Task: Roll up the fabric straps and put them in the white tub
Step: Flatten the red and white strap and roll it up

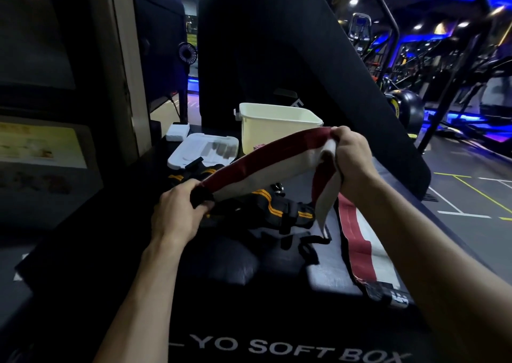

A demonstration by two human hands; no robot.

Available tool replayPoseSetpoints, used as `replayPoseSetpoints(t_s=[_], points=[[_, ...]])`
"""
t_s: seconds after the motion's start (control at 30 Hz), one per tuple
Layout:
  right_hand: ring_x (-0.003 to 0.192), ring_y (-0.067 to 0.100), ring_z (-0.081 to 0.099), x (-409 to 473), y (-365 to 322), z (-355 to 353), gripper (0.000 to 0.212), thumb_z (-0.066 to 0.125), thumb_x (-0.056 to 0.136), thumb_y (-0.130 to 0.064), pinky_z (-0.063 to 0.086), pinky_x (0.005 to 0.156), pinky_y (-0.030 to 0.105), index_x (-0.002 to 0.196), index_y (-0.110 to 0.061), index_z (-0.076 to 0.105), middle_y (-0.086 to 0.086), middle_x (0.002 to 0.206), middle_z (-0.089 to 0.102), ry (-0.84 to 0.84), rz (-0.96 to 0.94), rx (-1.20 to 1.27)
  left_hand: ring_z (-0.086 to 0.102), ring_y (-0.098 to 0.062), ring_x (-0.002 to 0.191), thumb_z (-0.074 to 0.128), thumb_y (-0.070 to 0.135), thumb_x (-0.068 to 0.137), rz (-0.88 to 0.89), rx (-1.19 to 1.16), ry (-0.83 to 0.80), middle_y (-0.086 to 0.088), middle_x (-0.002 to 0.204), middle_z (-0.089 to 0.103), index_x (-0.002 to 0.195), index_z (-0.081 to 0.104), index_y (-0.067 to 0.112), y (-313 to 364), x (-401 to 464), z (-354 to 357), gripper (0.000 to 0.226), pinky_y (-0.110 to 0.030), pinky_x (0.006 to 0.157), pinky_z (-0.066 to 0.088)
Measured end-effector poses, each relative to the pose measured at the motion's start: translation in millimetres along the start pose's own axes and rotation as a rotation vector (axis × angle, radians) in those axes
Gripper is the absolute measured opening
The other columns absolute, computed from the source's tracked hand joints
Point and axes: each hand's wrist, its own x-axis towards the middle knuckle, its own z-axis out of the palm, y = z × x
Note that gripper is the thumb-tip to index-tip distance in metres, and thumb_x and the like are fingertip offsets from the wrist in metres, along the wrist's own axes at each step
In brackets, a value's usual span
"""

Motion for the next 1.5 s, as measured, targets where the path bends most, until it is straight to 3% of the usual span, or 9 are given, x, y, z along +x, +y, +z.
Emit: replayPoseSetpoints(t_s=[0.2,0.4,0.57,0.77,0.93,1.07,1.23,1.37,1.5], points=[[0.061,0.018,0.057,4.4,3.8,-7.1,0.025,0.048,0.097,-0.014,0.051,0.059,0.034,0.074,-0.013,0.056,0.008,0.072,0.055,-0.038,0.070,0.104,0.069,-0.031,0.090,0.075,0.020,0.092,0.000,-0.152,0.112,-0.006,0.091,0.075,0.105,0.074,0.017,-6.7,4.6,-5.4,0.014,-0.034,0.073,0.048],[0.065,0.017,0.062,1.3,8.1,-13.7,0.026,0.047,0.107,-0.019,0.056,0.062,0.033,0.086,-0.012,0.061,0.007,0.077,0.063,-0.117,0.087,0.092,0.074,-0.018,0.089,0.060,0.025,0.102,-0.075,-0.391,-0.119,0.011,0.079,0.077,0.097,0.061,0.032,-11.5,5.6,1.2,0.009,-0.049,0.088,0.058],[0.069,0.019,0.066,-1.3,3.6,-17.8,0.022,0.050,0.106,-0.020,0.060,0.062,0.033,0.092,-0.009,0.063,0.010,0.081,0.068,-0.143,0.082,0.069,0.070,-0.013,0.069,0.055,0.018,0.104,0.038,-0.310,0.096,0.011,0.076,0.073,0.103,0.056,0.032,-1.4,4.6,-0.7,0.013,-0.040,0.074,0.057],[0.094,0.025,0.070,-0.4,-20.7,-34.9,0.047,0.053,0.102,-0.036,0.057,0.096,0.042,0.127,0.002,0.063,0.017,0.109,0.070,-0.321,0.253,0.349,0.053,-0.012,0.051,0.062,0.029,0.102,0.074,-0.876,0.152,0.004,0.065,0.072,0.083,0.065,0.024,44.5,-5.6,-10.0,0.020,-0.028,0.057,0.048],[0.089,0.025,0.062,15.7,-43.3,-63.6,0.066,0.074,0.087,-0.041,0.056,0.085,0.038,0.131,0.003,0.051,0.021,0.109,0.057,-0.341,0.110,0.293,0.068,-0.017,0.075,0.066,0.023,0.099,-0.030,-0.989,-0.191,-0.003,0.086,0.070,0.089,0.073,0.018,65.4,-11.3,7.0,0.013,-0.027,0.059,0.053],[0.083,0.021,0.061,26.2,-67.9,-88.9,0.025,0.057,0.100,-0.027,0.054,0.081,0.036,0.117,-0.009,0.056,0.011,0.099,0.059,-0.446,-0.061,0.194,0.072,-0.021,0.081,0.056,-0.006,0.098,0.002,-1.020,-0.553,-0.014,0.100,0.069,0.116,0.067,0.018,82.0,-14.2,23.2,0.032,-0.027,0.065,0.061],[0.078,0.011,0.061,36.7,-86.2,-111.5,0.010,0.067,0.096,-0.022,0.048,0.073,0.030,0.091,-0.016,0.074,0.007,0.084,0.071,-0.485,-0.433,-0.655,0.057,-0.031,0.101,0.056,-0.003,0.086,0.089,-0.972,-0.917,-0.032,0.113,0.064,0.130,0.066,0.020,100.3,-14.9,48.5,0.050,-0.042,0.087,0.046],[0.091,0.018,0.058,64.2,-38.2,-128.0,0.003,0.073,0.087,-0.026,0.040,0.082,0.035,0.087,-0.028,0.075,-0.008,0.088,0.062,-0.463,-0.656,-1.354,0.059,-0.027,0.085,0.046,-0.006,0.077,0.018,-1.007,-0.966,-0.013,0.092,0.069,0.110,0.077,0.022,123.3,-19.8,67.6,0.053,-0.035,0.072,0.048],[0.115,0.025,0.046,65.0,31.7,-152.8,0.025,0.073,0.089,-0.036,0.037,0.101,0.043,0.115,-0.038,0.071,-0.007,0.121,0.052,-0.339,-0.385,-1.476,0.058,-0.026,0.071,0.043,-0.008,0.080,-0.001,-1.004,-1.005,-0.020,0.090,0.060,0.110,0.069,-0.002,131.6,-23.0,75.9,0.040,-0.028,0.058,0.055]])
